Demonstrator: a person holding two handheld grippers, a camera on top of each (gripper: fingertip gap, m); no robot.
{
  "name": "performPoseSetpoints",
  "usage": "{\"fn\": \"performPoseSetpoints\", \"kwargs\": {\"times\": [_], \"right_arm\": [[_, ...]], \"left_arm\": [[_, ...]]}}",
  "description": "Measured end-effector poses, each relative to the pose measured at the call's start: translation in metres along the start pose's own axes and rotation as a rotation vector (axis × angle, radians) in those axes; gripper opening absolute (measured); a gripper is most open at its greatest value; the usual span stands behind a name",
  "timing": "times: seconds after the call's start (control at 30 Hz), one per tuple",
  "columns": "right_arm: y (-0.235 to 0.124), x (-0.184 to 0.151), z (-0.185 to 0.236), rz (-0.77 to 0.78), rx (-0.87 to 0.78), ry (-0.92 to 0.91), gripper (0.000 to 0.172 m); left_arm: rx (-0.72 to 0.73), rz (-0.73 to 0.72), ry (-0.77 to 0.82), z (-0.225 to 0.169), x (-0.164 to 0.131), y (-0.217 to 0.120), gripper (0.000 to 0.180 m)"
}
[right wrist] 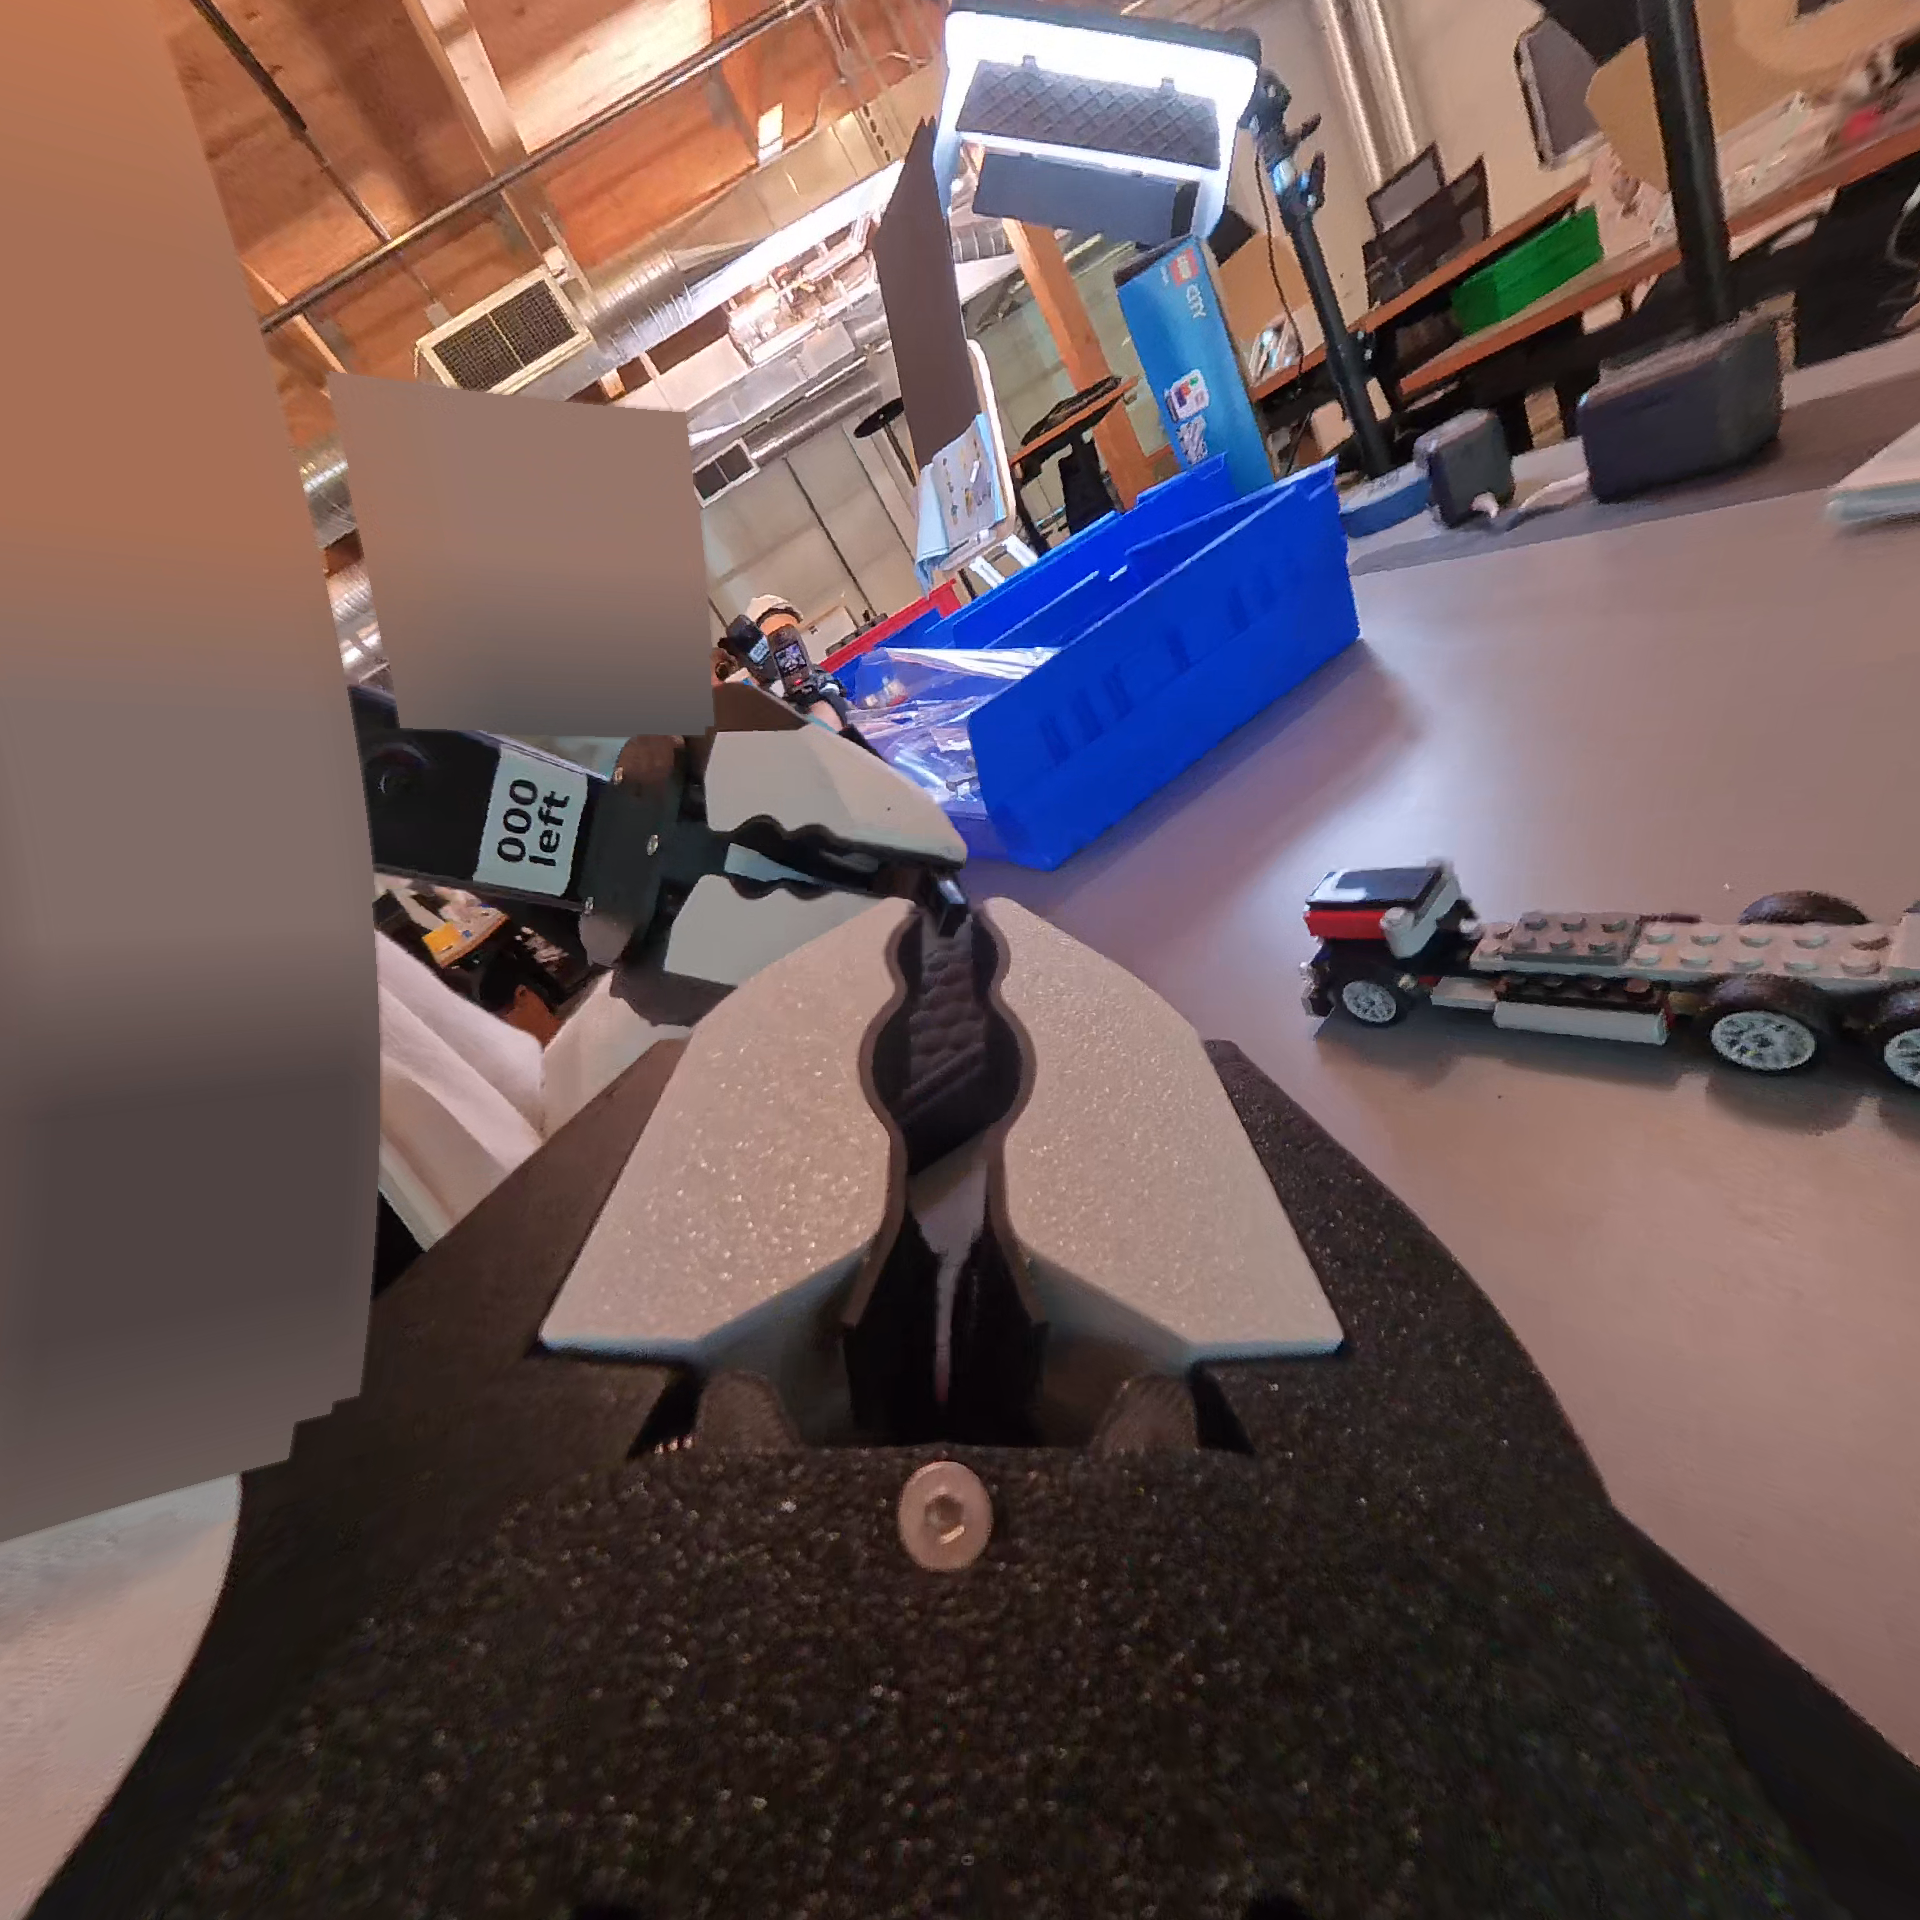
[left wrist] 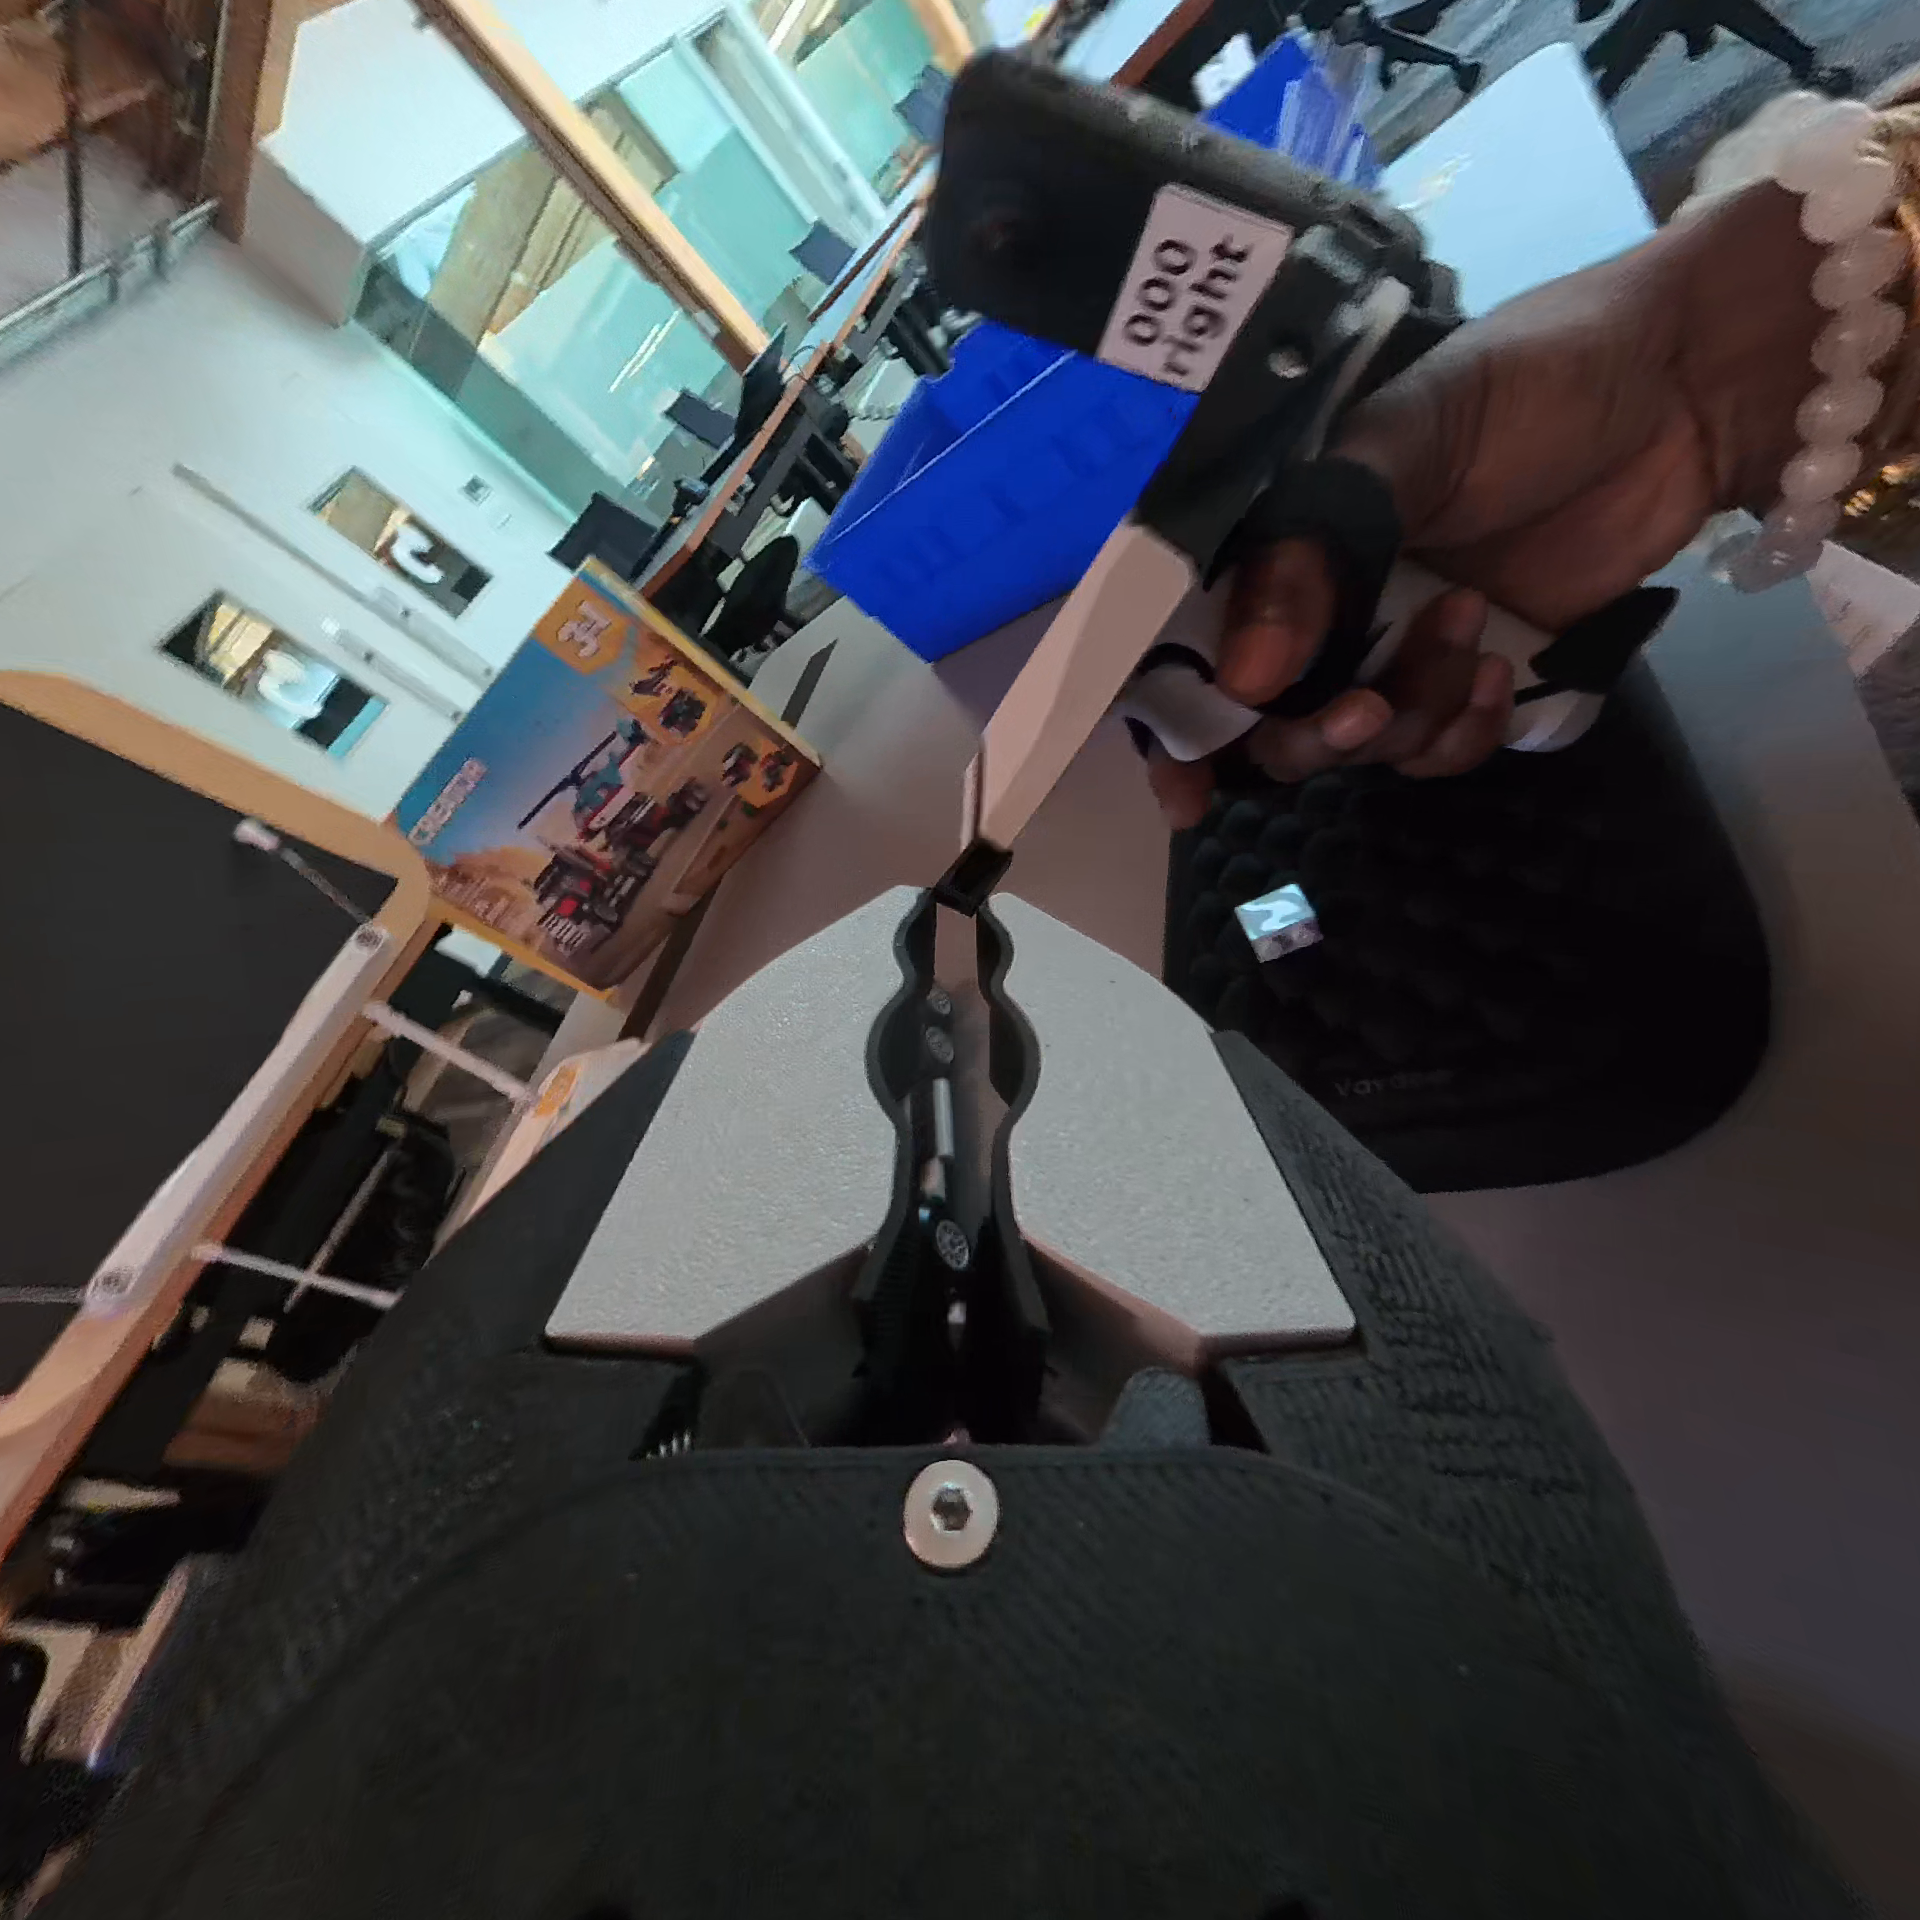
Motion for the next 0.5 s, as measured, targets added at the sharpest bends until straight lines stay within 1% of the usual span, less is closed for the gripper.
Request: {"fn": "performPoseSetpoints", "kwargs": {"times": [0.1, 0.13, 0.17, 0.2, 0.27, 0.33, 0.4, 0.43, 0.5], "right_arm": [[-0.005, 0.005, -0.002, -0.034, -0.054, -0.070, 0.023], [-0.009, 0.005, -0.003, -0.015, -0.096, -0.101, 0.025], [-0.012, 0.003, -0.006, 0.037, -0.157, -0.142, 0.025], [-0.017, -0.001, -0.010, 0.118, -0.232, -0.190, 0.026], [-0.030, -0.014, -0.021, 0.337, -0.384, -0.306, 0.028], [-0.042, -0.027, -0.029, 0.532, -0.477, -0.383, 0.035], [-0.049, -0.038, -0.033, 0.640, -0.505, -0.389, 0.042], [-0.049, -0.042, -0.033, 0.656, -0.496, -0.378, 0.043], [-0.047, -0.047, -0.033, 0.649, -0.470, -0.339, 0.044]], "left_arm": [[0.135, 0.038, -0.079, 0.020, -0.007, -0.016, 0.007], [0.206, 0.065, -0.094, 0.031, -0.010, -0.027, 0.007], [0.290, 0.101, -0.094, 0.045, -0.013, -0.041, 0.008], [0.387, 0.153, -0.092, 0.061, -0.017, -0.060, 0.008], [0.581, 0.271, -0.112, 0.095, -0.025, -0.105, 0.008], [0.738, 0.401, -0.202, 0.121, -0.038, -0.153, 0.008], [0.800, 0.534, -0.327, 0.134, -0.060, -0.187, 0.008], [0.815, 0.585, -0.381, 0.138, -0.073, -0.197, 0.008], [0.792, 0.675, -0.466, 0.140, -0.099, -0.205, 0.008]]}}
Point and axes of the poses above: each gripper's, where its closed fingertips meet, y out along the fingers, x out of its top, z = x × y across the jaws, the point moved 4 cm from there along -y, back along the fingers, and after that the axes turned 4 degrees about -y, right-handed, at the moved point
